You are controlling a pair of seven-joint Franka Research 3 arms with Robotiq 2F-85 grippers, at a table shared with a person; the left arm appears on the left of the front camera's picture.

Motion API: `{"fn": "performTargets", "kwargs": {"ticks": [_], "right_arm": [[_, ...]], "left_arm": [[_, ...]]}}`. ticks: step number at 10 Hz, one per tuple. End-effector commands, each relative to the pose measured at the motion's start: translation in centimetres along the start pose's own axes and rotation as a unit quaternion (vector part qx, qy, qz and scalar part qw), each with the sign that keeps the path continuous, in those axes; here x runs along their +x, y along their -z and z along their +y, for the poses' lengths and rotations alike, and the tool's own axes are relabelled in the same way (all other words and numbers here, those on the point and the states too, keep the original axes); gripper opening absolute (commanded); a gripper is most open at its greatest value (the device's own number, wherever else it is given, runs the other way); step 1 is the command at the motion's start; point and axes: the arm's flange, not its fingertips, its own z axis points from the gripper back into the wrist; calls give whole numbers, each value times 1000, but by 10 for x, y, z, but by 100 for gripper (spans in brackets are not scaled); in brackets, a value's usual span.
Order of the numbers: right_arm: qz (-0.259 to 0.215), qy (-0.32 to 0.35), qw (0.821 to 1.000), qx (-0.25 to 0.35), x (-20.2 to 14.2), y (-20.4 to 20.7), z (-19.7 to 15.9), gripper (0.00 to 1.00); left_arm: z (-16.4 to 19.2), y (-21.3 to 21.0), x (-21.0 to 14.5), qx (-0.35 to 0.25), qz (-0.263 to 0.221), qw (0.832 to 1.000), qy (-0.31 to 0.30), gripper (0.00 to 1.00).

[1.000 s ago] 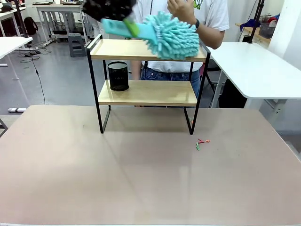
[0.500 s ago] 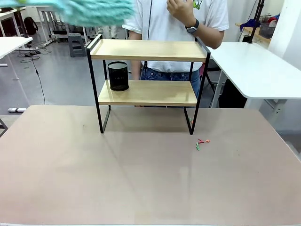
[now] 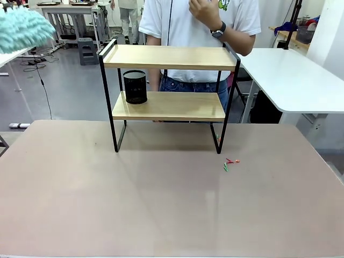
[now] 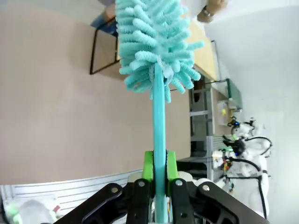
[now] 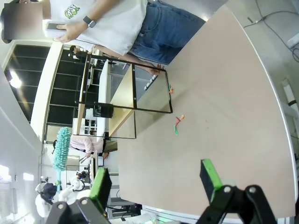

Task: Clean the shelf.
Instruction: Clean the remaining tier of the Shelf with the Duster once objects are removed, then hand the Duster back to the human.

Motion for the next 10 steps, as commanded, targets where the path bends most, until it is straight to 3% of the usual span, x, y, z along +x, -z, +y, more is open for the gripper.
{"fn": "performTargets", "kwargs": {"ticks": [1,2,3,4,10], "right_arm": [[-7,-12,1000,11,2,1,2,100],[-7,-12,1000,11,2,1,2,100],[-7,-12,1000,11,2,1,2,100],[-7,-12,1000,11,2,1,2,100],[-7,-12,1000,11,2,1,2,100]], "left_arm": [[33,42,10,-11,40,997,63,0],[53,62,19,42,62,997,31,0],[69,90,35,107,113,988,-11,0],[43,47,2,14,43,999,25,0],[43,47,2,14,43,999,25,0]]}}
